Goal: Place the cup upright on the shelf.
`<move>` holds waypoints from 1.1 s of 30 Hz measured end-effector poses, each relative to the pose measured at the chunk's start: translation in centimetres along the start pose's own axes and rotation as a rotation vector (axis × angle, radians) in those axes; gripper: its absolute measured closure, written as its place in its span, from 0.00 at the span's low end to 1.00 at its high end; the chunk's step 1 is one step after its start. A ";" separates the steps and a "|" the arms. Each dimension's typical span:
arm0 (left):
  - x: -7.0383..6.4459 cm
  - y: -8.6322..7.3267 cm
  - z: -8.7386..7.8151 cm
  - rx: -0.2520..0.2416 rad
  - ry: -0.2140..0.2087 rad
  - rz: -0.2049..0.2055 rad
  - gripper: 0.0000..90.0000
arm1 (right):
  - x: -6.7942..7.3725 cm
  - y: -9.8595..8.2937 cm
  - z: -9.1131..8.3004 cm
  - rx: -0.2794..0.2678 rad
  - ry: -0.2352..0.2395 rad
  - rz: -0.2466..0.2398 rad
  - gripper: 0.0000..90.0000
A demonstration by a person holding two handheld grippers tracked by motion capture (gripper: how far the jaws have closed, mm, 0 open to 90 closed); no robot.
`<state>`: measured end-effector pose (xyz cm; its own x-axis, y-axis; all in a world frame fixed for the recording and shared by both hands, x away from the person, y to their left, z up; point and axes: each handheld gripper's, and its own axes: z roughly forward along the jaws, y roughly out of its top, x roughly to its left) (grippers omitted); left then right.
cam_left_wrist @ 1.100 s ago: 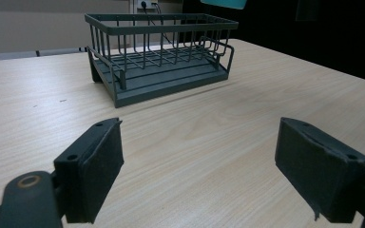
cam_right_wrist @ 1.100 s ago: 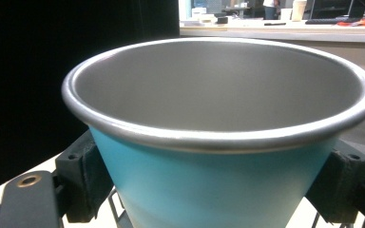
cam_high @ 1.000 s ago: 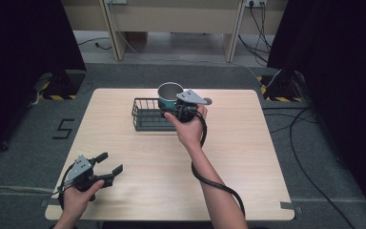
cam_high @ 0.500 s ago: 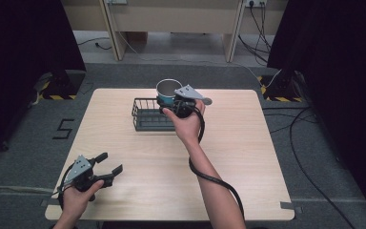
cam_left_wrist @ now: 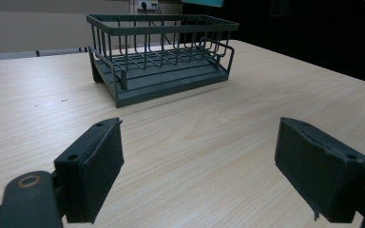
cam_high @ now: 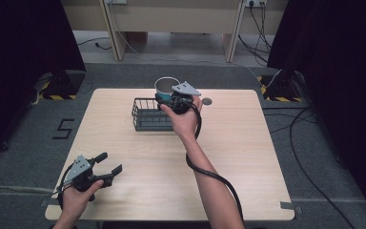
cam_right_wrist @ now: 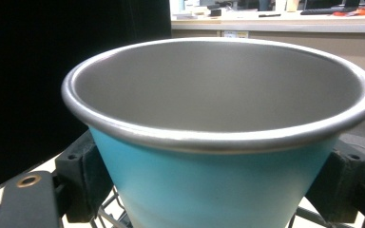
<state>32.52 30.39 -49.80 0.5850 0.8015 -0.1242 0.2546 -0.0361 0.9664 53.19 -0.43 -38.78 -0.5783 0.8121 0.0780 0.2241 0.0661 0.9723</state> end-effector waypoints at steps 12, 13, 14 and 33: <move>0.1 0.0 -0.1 -0.003 0.001 -0.004 0.18 | -0.4 0.0 1.2 0.017 -0.017 0.011 0.19; 0.1 0.0 -0.1 -0.003 0.001 -0.005 0.18 | -0.5 0.0 1.3 0.017 -0.019 0.011 0.19; 0.1 0.0 -0.1 -0.003 0.001 -0.005 0.18 | -0.6 0.0 1.4 0.017 -0.022 0.014 0.19; 0.1 0.0 -0.1 -0.004 -0.002 -0.008 0.18 | -1.3 -1.0 3.0 0.071 -0.044 0.035 0.19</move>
<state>32.50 30.48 -49.78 0.5846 0.8005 -0.1320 0.2559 -0.0276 0.9663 56.05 0.22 -40.52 -0.5349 0.8389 0.1005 0.2995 0.0771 0.9510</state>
